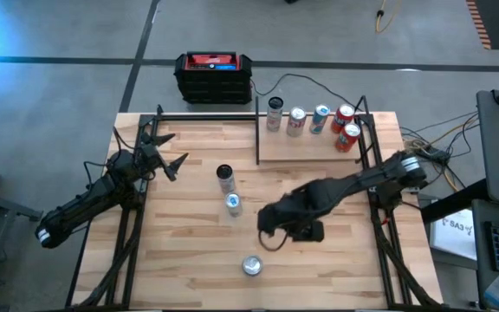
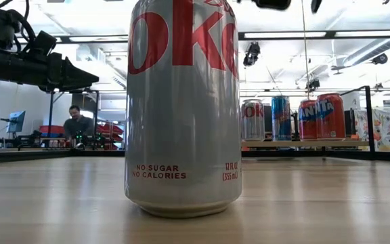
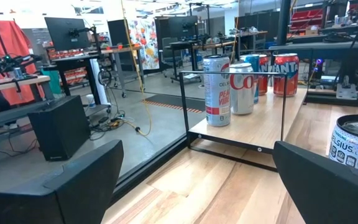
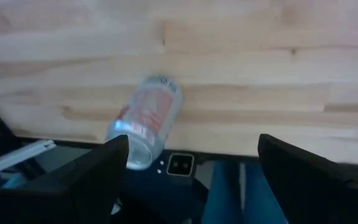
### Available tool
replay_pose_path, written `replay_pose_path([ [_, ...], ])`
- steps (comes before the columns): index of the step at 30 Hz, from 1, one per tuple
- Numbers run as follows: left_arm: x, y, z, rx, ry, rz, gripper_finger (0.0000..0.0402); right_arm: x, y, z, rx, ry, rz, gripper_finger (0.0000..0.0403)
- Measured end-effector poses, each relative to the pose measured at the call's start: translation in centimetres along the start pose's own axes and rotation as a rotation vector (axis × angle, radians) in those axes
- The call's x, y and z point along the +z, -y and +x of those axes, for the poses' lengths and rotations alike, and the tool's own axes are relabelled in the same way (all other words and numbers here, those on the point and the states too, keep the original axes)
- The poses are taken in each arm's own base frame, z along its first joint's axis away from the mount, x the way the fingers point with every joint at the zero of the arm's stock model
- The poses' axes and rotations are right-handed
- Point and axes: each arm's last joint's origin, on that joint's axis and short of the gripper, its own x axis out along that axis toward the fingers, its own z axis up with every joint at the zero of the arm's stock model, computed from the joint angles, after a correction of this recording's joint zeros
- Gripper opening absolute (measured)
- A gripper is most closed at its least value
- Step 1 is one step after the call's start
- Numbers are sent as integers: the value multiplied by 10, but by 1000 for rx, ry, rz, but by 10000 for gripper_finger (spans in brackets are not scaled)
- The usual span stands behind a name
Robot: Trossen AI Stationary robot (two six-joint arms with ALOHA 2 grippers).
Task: Place canned beverage on shelf
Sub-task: Put the blue soda can on the shelf aligned with the other blue soda can
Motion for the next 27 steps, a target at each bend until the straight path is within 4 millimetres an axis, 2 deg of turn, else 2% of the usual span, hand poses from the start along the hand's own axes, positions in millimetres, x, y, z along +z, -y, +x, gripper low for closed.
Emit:
replay_pose_path([
  [6, 0, 0, 0, 0, 0, 0, 398, -20, -24, 13, -102, 42, -109, 343],
  [14, 0, 0, 0, 0, 1, 0, 398, -26, -42, 17, -253, 144, -328, 343],
  [20, 0, 0, 0, -1, 0, 0, 398, -28, -48, 15, -210, 164, -422, 343],
  [27, 0, 0, 0, -1, -1, 0, 398, -18, -58, 11, -136, 275, -478, 343],
])
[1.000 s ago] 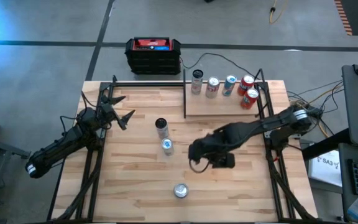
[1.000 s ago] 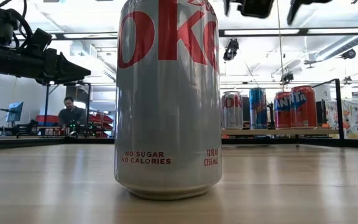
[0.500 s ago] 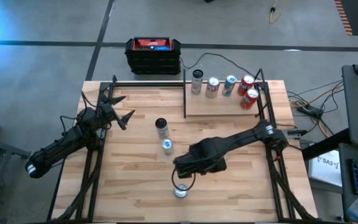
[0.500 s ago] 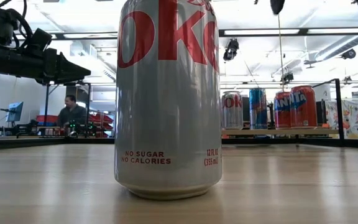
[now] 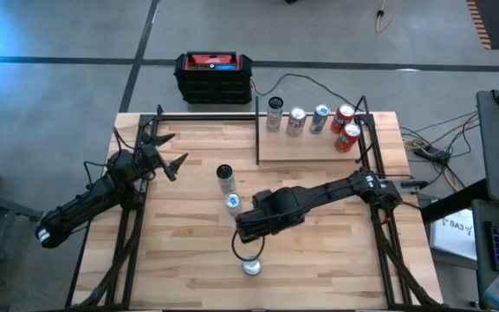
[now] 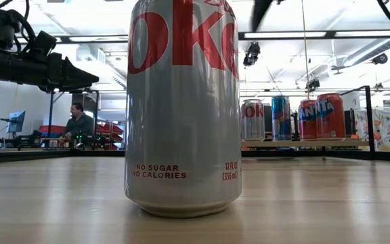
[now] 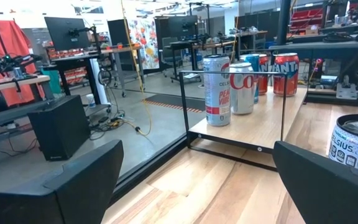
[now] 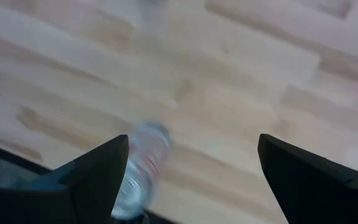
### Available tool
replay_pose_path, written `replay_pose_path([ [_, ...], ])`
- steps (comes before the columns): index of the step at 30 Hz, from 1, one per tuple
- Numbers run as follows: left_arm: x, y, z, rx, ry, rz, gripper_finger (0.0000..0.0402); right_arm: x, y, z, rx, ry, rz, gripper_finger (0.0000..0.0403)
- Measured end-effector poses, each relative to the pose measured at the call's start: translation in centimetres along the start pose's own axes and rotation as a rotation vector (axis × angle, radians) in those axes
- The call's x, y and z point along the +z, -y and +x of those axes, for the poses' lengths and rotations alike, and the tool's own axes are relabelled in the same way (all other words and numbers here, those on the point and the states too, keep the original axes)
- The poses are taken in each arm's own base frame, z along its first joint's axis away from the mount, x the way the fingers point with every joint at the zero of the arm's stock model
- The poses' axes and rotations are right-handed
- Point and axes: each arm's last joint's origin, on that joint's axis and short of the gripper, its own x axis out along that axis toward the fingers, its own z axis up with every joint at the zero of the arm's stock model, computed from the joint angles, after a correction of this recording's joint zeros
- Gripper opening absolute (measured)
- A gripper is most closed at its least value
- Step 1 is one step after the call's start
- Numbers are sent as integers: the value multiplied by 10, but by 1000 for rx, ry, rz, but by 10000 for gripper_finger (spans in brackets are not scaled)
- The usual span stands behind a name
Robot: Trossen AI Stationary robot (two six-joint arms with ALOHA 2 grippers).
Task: Place canned beverage on shelf
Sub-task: Put the blue soda can on the shelf aligned with the other blue soda can
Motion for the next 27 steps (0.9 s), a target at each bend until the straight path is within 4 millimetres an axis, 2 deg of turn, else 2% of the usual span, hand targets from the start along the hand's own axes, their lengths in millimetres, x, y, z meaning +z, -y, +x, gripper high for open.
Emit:
replay_pose_path([
  [11, 0, 0, 0, 0, 1, 0, 398, 39, -11, 2, 103, 236, -21, 343],
  [20, 0, 0, 0, 0, 1, 0, 398, 62, -26, 30, 140, 264, -82, 343],
  [27, 0, 0, 0, 0, 1, 0, 398, 87, -29, 54, 115, 276, -64, 343],
])
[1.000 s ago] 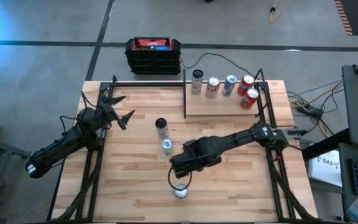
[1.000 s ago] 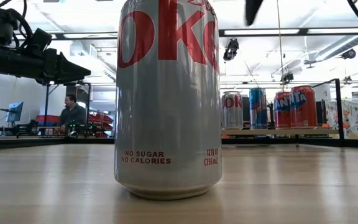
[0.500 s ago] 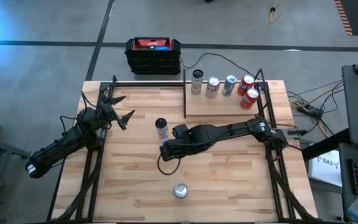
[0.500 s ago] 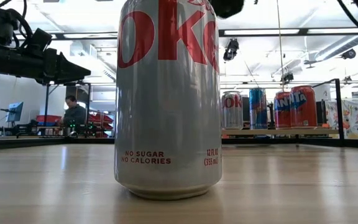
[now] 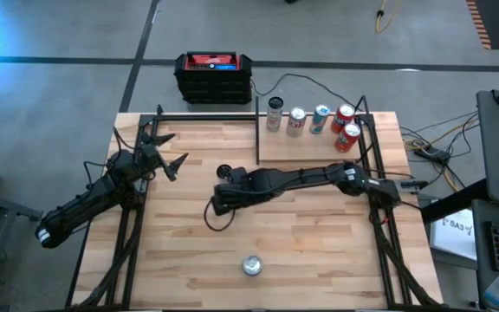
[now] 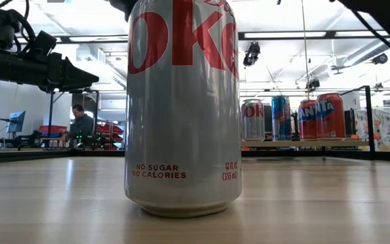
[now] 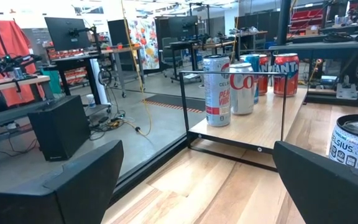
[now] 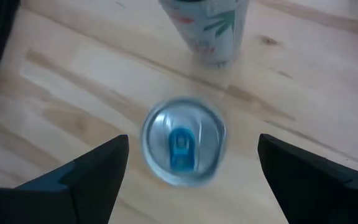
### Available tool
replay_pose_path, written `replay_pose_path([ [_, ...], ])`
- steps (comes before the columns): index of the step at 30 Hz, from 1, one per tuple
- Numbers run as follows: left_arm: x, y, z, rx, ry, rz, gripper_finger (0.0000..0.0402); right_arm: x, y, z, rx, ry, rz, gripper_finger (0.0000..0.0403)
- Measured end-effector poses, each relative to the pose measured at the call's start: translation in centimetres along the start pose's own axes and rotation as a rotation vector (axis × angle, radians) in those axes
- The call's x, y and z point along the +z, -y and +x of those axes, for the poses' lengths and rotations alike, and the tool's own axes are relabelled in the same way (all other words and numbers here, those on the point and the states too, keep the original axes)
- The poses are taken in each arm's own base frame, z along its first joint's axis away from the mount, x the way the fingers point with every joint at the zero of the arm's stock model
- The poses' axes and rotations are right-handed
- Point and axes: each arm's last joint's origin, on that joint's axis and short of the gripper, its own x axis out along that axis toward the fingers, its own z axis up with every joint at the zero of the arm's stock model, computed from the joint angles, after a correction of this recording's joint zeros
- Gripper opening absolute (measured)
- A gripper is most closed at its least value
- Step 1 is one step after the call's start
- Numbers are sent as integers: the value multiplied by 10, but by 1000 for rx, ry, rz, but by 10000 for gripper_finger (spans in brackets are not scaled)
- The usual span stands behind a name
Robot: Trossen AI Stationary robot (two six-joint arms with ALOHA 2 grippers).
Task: Place canned beverage on shelf
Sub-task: Put the blue soda can on the shelf aligned with the other blue soda can
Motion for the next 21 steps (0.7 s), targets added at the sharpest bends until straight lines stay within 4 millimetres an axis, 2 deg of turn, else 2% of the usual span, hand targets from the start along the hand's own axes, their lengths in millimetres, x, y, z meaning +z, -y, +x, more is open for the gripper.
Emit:
replay_pose_path([
  [4, 0, 0, 0, 0, 0, 0, 398, 5, 0, 15, 2, -23, -10, 343],
  [21, 0, 0, 0, 0, 0, 0, 398, 10, 0, 16, 14, -9, -12, 340],
])
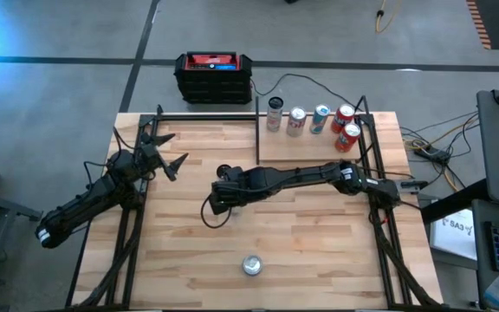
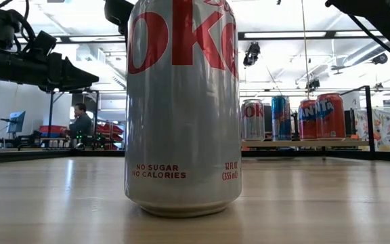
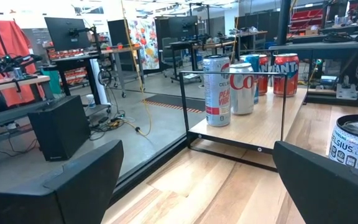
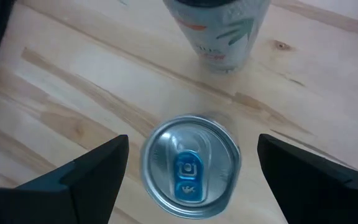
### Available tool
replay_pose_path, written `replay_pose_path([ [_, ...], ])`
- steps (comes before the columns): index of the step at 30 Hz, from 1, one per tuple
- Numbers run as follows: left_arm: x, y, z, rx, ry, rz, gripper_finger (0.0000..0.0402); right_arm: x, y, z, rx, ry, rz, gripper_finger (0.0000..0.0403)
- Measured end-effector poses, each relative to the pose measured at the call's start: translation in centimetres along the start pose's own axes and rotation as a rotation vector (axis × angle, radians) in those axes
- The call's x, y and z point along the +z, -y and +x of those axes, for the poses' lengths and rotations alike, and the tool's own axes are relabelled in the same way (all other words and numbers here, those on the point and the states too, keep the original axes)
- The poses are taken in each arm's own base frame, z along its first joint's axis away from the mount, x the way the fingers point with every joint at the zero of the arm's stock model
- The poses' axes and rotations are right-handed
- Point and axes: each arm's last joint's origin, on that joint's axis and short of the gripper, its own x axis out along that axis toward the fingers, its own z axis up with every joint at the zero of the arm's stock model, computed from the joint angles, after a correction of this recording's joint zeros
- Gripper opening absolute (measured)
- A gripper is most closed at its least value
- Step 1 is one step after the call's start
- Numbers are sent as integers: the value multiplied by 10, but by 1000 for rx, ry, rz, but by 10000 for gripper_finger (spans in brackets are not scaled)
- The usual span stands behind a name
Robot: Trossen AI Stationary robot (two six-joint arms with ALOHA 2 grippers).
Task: Place canned beverage on shelf
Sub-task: Put the blue soda can on the shelf aligned with the other blue soda can
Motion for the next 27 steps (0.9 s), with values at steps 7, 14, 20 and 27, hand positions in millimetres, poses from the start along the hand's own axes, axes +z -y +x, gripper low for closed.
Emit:
replay_pose_path([
  [7, 0, 0, 0, 0, 0, 0, 398, -2, -1, 12, -12, 1, -2, 338],
  [14, 0, 0, 0, 0, 0, 0, 398, -8, 1, 31, -51, -53, 26, 337],
  [20, 0, 0, 0, 0, 0, 0, 398, -8, 2, 30, -66, -42, 13, 336],
  [27, 0, 0, 0, 0, 0, 0, 398, -7, 1, 30, -53, -33, 29, 291],
])
